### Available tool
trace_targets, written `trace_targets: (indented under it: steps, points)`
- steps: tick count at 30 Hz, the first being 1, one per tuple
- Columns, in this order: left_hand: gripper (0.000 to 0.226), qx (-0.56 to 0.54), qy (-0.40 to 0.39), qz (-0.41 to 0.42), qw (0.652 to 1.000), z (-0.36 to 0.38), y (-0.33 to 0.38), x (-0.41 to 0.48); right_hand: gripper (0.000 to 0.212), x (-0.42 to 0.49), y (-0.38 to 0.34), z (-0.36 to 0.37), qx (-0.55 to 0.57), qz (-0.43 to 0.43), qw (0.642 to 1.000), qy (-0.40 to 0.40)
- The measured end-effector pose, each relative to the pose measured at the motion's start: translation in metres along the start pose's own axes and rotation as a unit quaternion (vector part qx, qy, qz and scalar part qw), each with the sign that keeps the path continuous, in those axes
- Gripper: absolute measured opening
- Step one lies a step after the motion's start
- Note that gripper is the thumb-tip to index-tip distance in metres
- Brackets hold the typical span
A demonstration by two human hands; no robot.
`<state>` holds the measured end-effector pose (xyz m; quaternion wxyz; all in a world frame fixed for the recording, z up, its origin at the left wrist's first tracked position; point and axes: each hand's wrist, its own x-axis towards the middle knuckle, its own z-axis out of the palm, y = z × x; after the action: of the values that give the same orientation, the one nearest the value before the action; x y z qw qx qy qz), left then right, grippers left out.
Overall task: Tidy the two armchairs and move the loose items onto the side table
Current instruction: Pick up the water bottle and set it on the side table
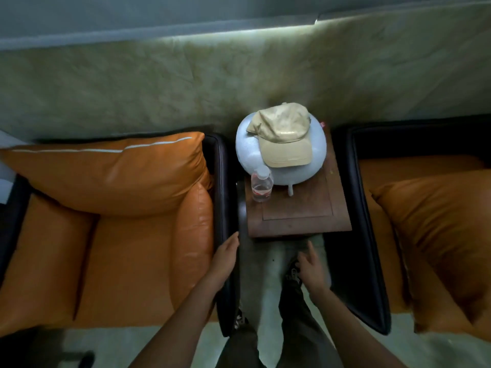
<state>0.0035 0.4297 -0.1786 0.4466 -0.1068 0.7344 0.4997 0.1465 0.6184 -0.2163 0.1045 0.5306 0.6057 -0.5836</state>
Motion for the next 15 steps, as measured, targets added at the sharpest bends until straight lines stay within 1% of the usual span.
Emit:
trace_targets:
  steps: [3,5,7,11,15]
  points:
    - [0.048,0.085,-0.035,0.026,0.995,-0.015,-0.005,-0.013,0.063,-0.031,0.031,-0.013,-0.021,-0.024,0.999,0.01]
    - [0.045,0.147,-0.045,0.045,0.987,-0.02,-0.007,-0.015,0.059,-0.052,0.045,-0.024,-0.026,-0.041,0.999,0.009]
    - [0.037,0.196,-0.056,0.059,0.977,-0.013,-0.006,-0.021,0.054,-0.073,0.058,-0.038,-0.034,-0.057,0.997,0.031]
    - [0.02,0.248,-0.09,0.087,0.961,0.028,-0.001,-0.05,0.045,-0.112,0.083,-0.078,-0.028,-0.066,0.994,0.086]
    - [0.017,0.26,-0.125,0.074,0.955,0.084,-0.016,-0.084,0.039,-0.142,0.131,-0.126,-0.026,-0.065,0.99,0.121]
